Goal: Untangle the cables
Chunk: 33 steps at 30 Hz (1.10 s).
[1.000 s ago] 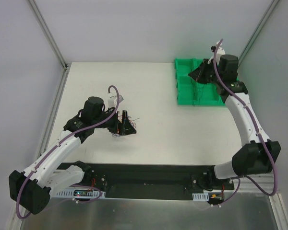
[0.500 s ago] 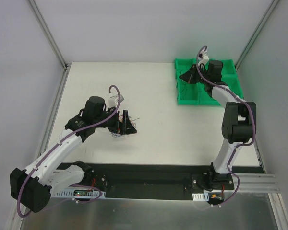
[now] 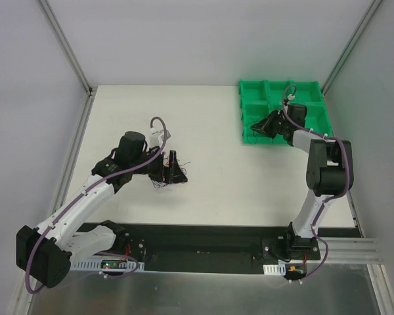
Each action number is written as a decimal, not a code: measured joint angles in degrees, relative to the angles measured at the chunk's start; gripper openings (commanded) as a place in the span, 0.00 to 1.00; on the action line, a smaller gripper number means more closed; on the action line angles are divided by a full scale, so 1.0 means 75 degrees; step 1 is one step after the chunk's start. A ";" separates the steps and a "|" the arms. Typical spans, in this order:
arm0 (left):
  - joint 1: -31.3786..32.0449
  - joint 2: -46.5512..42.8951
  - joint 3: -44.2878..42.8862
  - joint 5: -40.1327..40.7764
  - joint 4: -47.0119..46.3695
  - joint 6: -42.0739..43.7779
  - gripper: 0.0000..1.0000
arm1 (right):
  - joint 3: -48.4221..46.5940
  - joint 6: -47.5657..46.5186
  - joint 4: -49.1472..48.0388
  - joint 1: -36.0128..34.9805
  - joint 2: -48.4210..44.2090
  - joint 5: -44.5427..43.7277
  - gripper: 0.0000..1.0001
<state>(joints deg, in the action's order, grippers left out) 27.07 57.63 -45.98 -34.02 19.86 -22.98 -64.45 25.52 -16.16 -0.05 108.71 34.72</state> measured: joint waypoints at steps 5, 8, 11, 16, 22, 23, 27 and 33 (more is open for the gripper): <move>0.0000 0.0038 0.0000 0.0000 -0.0105 -0.0017 0.84 | -0.1396 -0.0367 0.1542 -0.0050 0.0443 -0.0828 0.00; 0.0000 0.0041 0.0009 0.0000 -0.0157 -0.0023 0.84 | -0.2463 -0.0781 0.2270 -0.0187 0.0903 -0.1492 0.00; 0.0000 0.0052 0.0061 0.0000 -0.0187 -0.0029 0.84 | -0.3445 -0.1189 0.2981 -0.0428 0.1387 -0.2197 0.00; 0.0000 0.0137 0.0117 -0.0003 -0.0210 -0.0038 0.84 | -0.4529 -0.1859 0.4001 -0.0988 0.2133 -0.3197 0.03; 0.0000 0.0172 0.0117 -0.0003 -0.0210 -0.0038 0.84 | -0.4913 -0.2527 0.5123 -0.1370 0.2436 -0.3812 0.38; 0.0000 0.0172 0.0117 -0.0003 -0.0213 -0.0038 0.84 | -0.4963 -0.2614 0.5324 -0.1367 0.2413 -0.3800 0.43; 0.0000 0.0178 0.0117 -0.0006 -0.0213 -0.0038 0.84 | -0.5158 -0.2970 0.6059 -0.1343 0.2124 -0.3882 0.61; 0.0003 0.0361 0.0117 -0.0006 -0.0213 -0.0038 0.84 | -0.5138 -0.3381 0.6423 -0.1285 0.0880 -0.4182 0.74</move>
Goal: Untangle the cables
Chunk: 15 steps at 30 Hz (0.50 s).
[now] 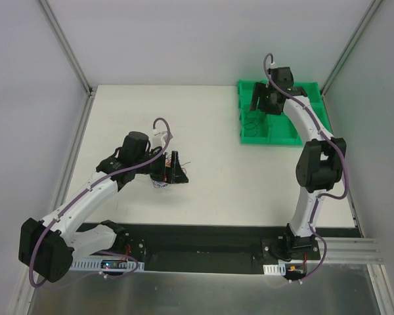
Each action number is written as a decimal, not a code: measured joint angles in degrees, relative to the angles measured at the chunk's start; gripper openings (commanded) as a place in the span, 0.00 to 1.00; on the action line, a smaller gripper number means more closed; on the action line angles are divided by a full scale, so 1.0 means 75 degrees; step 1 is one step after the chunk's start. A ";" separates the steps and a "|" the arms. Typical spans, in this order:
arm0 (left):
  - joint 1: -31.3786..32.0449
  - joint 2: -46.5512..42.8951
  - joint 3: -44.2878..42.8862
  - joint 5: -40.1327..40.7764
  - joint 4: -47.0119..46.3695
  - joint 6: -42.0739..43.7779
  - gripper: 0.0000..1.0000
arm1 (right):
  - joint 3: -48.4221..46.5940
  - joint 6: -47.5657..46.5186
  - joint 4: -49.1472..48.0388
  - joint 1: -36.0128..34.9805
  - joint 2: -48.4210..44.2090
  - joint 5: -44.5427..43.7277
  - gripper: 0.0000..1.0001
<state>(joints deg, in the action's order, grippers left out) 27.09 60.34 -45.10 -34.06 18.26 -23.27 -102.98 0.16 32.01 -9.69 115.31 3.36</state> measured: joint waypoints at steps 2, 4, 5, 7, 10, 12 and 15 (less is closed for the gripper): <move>0.0000 0.0061 0.0000 -0.0003 0.0000 0.0003 0.84 | -0.0143 -0.0137 0.0026 0.0067 -0.0297 -0.0067 0.75; 0.0000 0.0122 -0.0003 -0.0003 -0.0003 0.0003 0.84 | -0.0510 -0.0248 -0.0003 0.0204 -0.0309 -0.0052 0.76; 0.0000 0.0157 -0.0003 -0.0003 -0.0003 0.0003 0.84 | -0.0697 -0.0321 -0.0026 0.0297 -0.0254 -0.0050 0.75; 0.0000 0.0227 -0.0009 -0.0003 0.0000 0.0003 0.84 | -0.1107 -0.0452 -0.0017 0.0475 -0.0023 -0.0052 0.75; 0.0000 0.0335 -0.0026 -0.0006 -0.0003 0.0003 0.84 | -0.1836 -0.0554 -0.0041 0.0667 0.0571 -0.0061 0.68; 0.0000 0.0396 -0.0032 -0.0006 -0.0003 0.0003 0.84 | -0.2229 -0.0571 -0.0044 0.0731 0.1008 -0.0090 0.64; 0.0032 0.0493 -0.0058 -0.0006 -0.0006 0.0003 0.84 | -0.2477 -0.0530 -0.0032 0.0729 0.1521 -0.0157 0.61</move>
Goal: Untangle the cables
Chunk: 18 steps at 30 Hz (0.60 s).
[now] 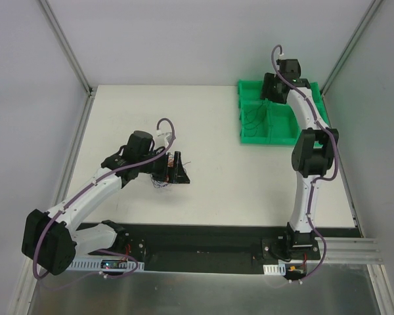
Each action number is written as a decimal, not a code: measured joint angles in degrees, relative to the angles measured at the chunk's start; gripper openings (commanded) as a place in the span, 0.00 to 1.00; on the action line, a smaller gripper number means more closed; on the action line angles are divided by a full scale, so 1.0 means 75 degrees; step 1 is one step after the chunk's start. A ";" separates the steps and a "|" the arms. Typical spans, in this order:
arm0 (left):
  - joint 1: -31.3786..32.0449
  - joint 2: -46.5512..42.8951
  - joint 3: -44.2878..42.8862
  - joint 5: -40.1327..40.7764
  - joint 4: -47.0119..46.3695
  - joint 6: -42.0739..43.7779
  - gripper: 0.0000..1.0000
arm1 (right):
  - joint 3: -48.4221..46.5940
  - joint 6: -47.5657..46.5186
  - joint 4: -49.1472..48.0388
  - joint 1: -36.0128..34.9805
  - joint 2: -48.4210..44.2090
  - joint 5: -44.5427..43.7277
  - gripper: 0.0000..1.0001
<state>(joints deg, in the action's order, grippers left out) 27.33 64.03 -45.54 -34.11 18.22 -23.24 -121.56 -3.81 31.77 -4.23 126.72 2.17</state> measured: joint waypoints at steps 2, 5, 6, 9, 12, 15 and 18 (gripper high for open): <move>0.0017 0.0055 -0.0017 -0.0032 0.0000 0.0000 0.84 | 0.0000 0.0023 0.0003 -0.0023 0.0184 -0.0006 0.57; 0.0017 0.0108 -0.0038 -0.0052 0.0000 0.0000 0.84 | 0.0000 0.0052 -0.0009 -0.0047 0.0393 -0.0006 0.52; 0.0017 0.0117 -0.0041 -0.0050 -0.0003 0.0000 0.84 | 0.0000 0.0070 -0.0012 -0.0058 0.0440 -0.0009 0.49; 0.0020 0.0117 -0.0041 -0.0052 0.0000 0.0000 0.84 | 0.0000 0.0105 -0.0038 -0.0119 0.0557 -0.0052 0.40; 0.0061 0.0117 -0.0041 -0.0055 0.0000 0.0000 0.84 | 0.0000 0.0047 -0.0117 -0.0178 0.0629 -0.0254 0.16; 0.0064 0.0117 -0.0041 -0.0058 -0.0003 0.0000 0.84 | -0.0012 -0.0029 -0.0204 -0.0280 0.0734 -0.0458 0.01; 0.0064 0.0102 -0.0041 -0.0055 -0.0003 0.0000 0.84 | 0.0207 -0.0117 -0.0382 -0.0437 0.0723 -0.0711 0.00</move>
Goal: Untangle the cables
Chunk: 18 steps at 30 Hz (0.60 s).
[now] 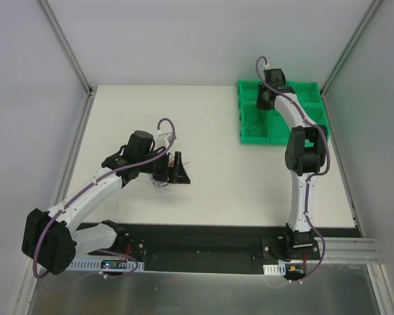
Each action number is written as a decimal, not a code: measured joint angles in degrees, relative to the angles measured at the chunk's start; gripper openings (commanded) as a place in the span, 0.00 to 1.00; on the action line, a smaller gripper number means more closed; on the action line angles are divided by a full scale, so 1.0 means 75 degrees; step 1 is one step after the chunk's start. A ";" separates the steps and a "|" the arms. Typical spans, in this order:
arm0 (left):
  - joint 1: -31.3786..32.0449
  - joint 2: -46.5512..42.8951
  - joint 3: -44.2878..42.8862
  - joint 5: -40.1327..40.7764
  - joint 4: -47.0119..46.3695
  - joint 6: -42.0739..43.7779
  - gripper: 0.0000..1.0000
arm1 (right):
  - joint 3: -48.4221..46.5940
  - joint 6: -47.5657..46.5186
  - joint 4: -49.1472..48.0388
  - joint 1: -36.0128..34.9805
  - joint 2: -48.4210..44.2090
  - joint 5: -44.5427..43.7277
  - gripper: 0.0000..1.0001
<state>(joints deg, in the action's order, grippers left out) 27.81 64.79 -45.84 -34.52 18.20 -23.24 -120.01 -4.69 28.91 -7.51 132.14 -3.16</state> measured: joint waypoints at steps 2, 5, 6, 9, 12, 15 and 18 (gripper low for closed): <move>0.0000 -0.0020 0.0000 0.0000 0.0000 0.0000 0.84 | 0.0527 -0.0035 -0.0286 -0.0143 -0.0146 -0.0178 0.01; 0.0003 -0.0058 0.0000 0.0000 0.0000 0.0000 0.84 | 0.1562 -0.0003 -0.0624 -0.0344 -0.0382 -0.0353 0.00; 0.0003 -0.0067 0.0000 0.0000 0.0000 -0.0003 0.84 | 0.1880 0.0029 -0.0697 -0.0393 -0.0420 -0.0358 0.01; 0.0003 -0.0128 0.0003 0.0000 0.0000 -0.0003 0.84 | 0.2366 0.0119 -0.0743 -0.0466 -0.0417 -0.0347 0.02; 0.0003 -0.0227 0.0003 0.0000 0.0003 -0.0009 0.84 | 0.2387 0.0175 -0.0877 -0.0425 -0.0443 -0.0323 0.14; 0.0003 -0.0350 0.0006 0.0000 0.0003 -0.0017 0.84 | 0.2355 0.0248 -0.0836 -0.0388 -0.0498 -0.0303 0.28; 0.0003 -0.0425 0.0006 0.0003 0.0000 -0.0026 0.84 | 0.2259 0.0280 -0.0592 -0.0338 -0.0682 -0.0256 0.37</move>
<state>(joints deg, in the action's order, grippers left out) 27.83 61.60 -45.80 -34.50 18.20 -23.44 -103.07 -2.59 24.47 -10.04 127.02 -5.08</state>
